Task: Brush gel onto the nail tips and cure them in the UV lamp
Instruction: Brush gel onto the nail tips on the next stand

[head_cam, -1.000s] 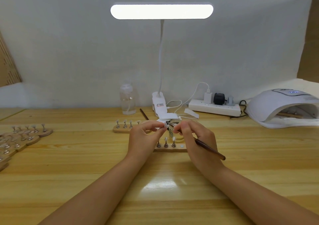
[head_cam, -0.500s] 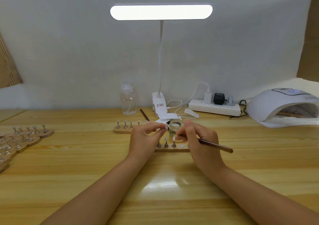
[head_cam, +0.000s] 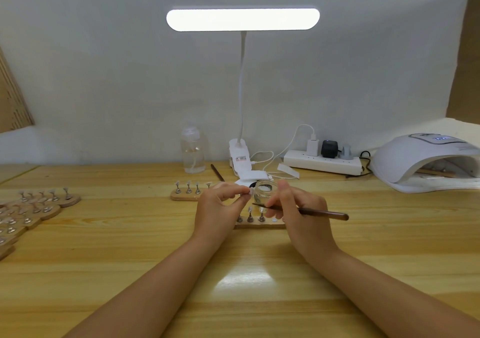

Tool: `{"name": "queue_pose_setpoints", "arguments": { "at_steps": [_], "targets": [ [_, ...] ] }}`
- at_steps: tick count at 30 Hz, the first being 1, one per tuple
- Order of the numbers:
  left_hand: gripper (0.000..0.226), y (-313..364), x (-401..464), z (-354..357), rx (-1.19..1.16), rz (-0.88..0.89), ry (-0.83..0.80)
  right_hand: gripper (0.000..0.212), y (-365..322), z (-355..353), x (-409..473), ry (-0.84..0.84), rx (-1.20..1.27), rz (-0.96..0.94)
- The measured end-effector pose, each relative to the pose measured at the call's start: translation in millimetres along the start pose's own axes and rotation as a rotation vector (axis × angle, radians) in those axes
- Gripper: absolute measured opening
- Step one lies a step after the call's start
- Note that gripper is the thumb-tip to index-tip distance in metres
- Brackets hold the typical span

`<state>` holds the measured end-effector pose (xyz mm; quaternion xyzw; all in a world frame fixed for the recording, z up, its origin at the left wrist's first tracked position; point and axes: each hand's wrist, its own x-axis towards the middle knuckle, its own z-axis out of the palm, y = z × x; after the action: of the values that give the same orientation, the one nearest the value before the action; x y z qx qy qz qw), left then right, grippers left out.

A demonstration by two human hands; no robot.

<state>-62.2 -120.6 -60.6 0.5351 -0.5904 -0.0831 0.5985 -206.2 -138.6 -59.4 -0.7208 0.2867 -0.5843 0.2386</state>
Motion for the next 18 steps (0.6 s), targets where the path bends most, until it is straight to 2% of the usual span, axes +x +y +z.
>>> {"name": "queue_pose_setpoints", "arguments": {
  "at_steps": [6, 9, 13, 18],
  "targets": [
    [0.036, 0.5, 0.4, 0.2, -0.020, -0.033, 0.017, 0.034, -2.4, 0.1, 1.8, -0.010, -0.040, -0.052],
    [0.035, 0.1, 0.1, 0.6, -0.033, -0.069, 0.019, 0.040, -4.4, 1.1, -0.5, 0.005, 0.094, 0.036],
    [0.031, 0.6, 0.6, -0.1, -0.058, -0.079, 0.006, 0.031, -6.2, 0.2, 1.7, 0.018, 0.042, -0.026],
    [0.027, 1.4, 0.2, 0.0, -0.070, -0.088, 0.002, 0.039, -7.1, 1.4, -0.1, 0.011, 0.159, 0.080]
  ]
}}
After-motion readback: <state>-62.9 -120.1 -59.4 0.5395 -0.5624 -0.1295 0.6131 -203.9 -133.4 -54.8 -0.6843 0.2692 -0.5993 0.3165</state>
